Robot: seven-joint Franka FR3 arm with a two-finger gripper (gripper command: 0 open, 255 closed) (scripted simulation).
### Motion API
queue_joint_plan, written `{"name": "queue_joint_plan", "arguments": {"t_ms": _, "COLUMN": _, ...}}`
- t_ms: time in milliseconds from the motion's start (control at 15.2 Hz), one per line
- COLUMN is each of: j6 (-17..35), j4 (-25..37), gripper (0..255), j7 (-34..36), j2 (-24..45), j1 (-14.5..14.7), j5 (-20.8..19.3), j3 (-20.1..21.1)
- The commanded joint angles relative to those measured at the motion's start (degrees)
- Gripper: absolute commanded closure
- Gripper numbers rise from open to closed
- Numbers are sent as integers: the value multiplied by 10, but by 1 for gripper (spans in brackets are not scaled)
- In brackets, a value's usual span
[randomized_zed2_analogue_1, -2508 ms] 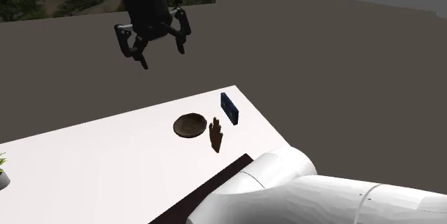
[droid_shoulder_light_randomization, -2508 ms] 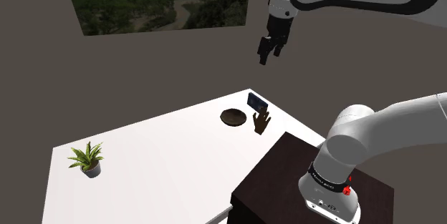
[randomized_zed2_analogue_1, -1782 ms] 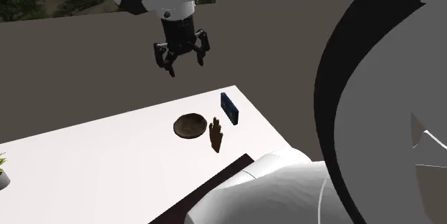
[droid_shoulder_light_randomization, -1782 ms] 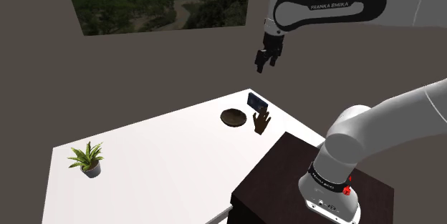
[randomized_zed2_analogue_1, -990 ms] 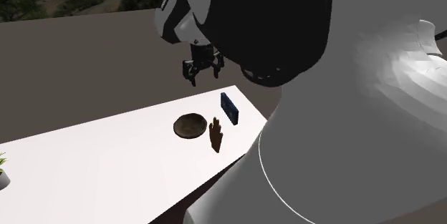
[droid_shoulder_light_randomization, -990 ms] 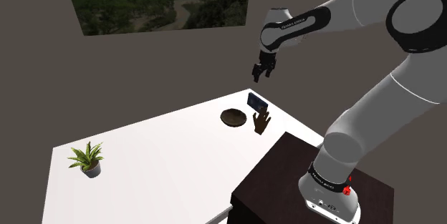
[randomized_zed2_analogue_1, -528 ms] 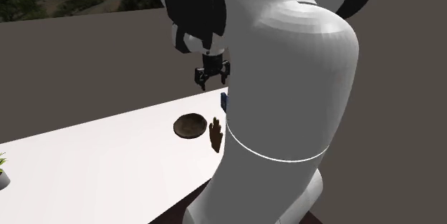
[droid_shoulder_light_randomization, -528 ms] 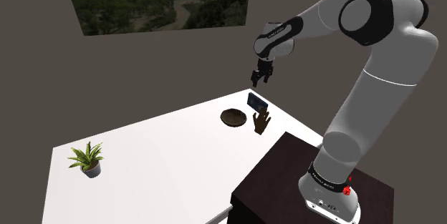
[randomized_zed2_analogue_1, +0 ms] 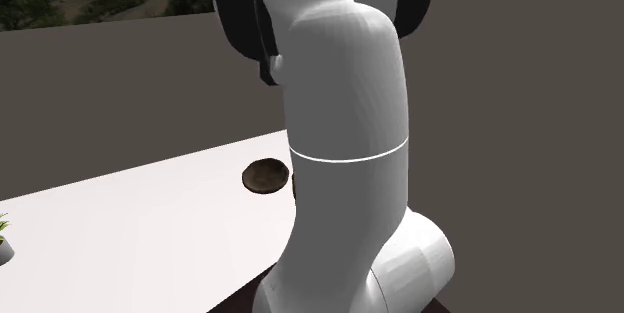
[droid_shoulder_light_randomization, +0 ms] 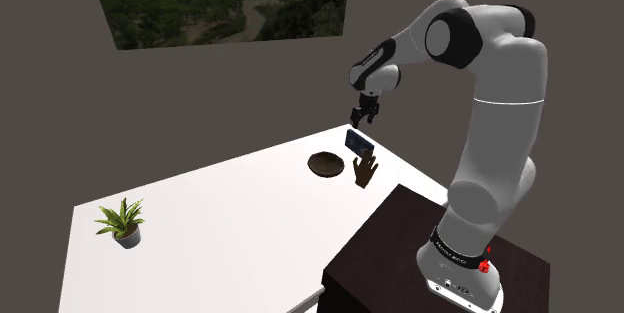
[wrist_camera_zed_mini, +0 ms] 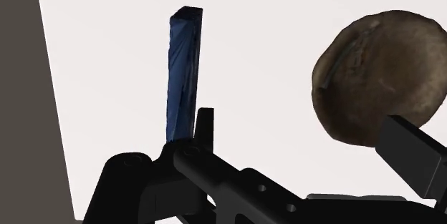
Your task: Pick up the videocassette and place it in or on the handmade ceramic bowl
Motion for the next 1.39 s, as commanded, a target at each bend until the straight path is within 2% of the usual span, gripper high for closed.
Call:
{"name": "queue_joint_plan", "arguments": {"t_ms": 0, "j6": 7, "j4": 32, "gripper": 0, "j7": -22, "j2": 47, "j1": -17, "j5": 27, "j3": 6}}
{"name": "queue_joint_plan", "arguments": {"t_ms": 594, "j6": -8, "j4": 215, "gripper": 0, "j7": -73, "j2": 246, "j1": -102, "j5": 95, "j3": 40}}
{"name": "queue_joint_plan", "arguments": {"t_ms": 1320, "j6": 25, "j4": 226, "gripper": 0, "j7": -80, "j2": 289, "j1": -110, "j5": 108, "j3": 53}}
